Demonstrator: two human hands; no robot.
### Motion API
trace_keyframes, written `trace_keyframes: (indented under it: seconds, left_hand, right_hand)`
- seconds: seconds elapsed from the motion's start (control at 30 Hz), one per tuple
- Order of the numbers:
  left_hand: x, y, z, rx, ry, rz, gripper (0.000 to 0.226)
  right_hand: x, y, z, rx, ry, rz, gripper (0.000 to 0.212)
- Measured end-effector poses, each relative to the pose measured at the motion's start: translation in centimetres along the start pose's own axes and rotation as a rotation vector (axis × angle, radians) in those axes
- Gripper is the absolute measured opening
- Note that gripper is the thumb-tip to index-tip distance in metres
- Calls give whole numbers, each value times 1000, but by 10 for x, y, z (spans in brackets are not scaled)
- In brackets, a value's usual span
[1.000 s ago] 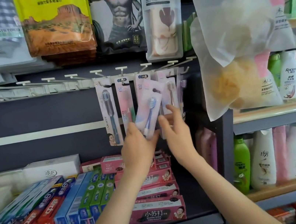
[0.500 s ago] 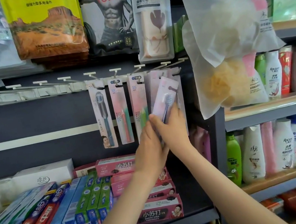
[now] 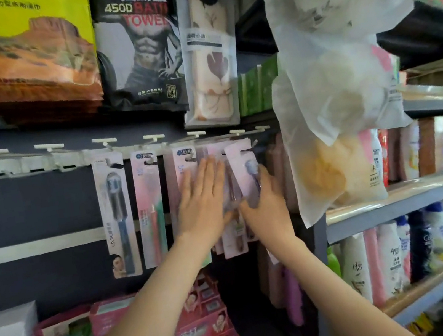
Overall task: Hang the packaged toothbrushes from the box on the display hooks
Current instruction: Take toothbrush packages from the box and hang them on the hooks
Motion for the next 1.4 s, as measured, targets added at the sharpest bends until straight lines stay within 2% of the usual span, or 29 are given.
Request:
trace_keyframes:
  seconds: [0.07,0.23,0.43,0.63,0.93,1.03,1.27,1.4]
  left_hand:
    - [-2,-6,-14,-41,59,-105,99]
    - [2,-3,-25,-51,115,-173,87]
    - [-10,-9,-21,-40,77,-236,104]
    - [-16,-2,-17,-43,42,-230,108]
    - [-16,-1,-17,-52,39,-201,110]
    - [-16,-1,-18,-53,37,-214,113]
    - [-16,1,-19,-72,12,-247,110]
    - [-15,1,-21,-97,16,-237,110]
  right_hand:
    - [0,-4,-6,60,34,68,76]
    - [-2,-3,-11,112,8,-79,74]
    - [11,-18,-18,76,-139,-36,76]
    - [8,-22,-20,115,-162,-55,81]
    - [16,-15,-10,21,-168,-243,84]
    - [20,-13,-6,-41,-154,-309,79]
    - [28,-9,-7,-120,-101,-267,75]
    - [24,-7,-11,-87,-83,-177,76]
Point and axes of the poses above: each hand's wrist, its own z-axis away from the middle knuckle, its own y-axis out of the back of the hand, x = y × z, the point moved 4 cm from there along -z, towards the middle knuckle, and after that the axes turned 13 degrees about -y, right-handed, at the moved point
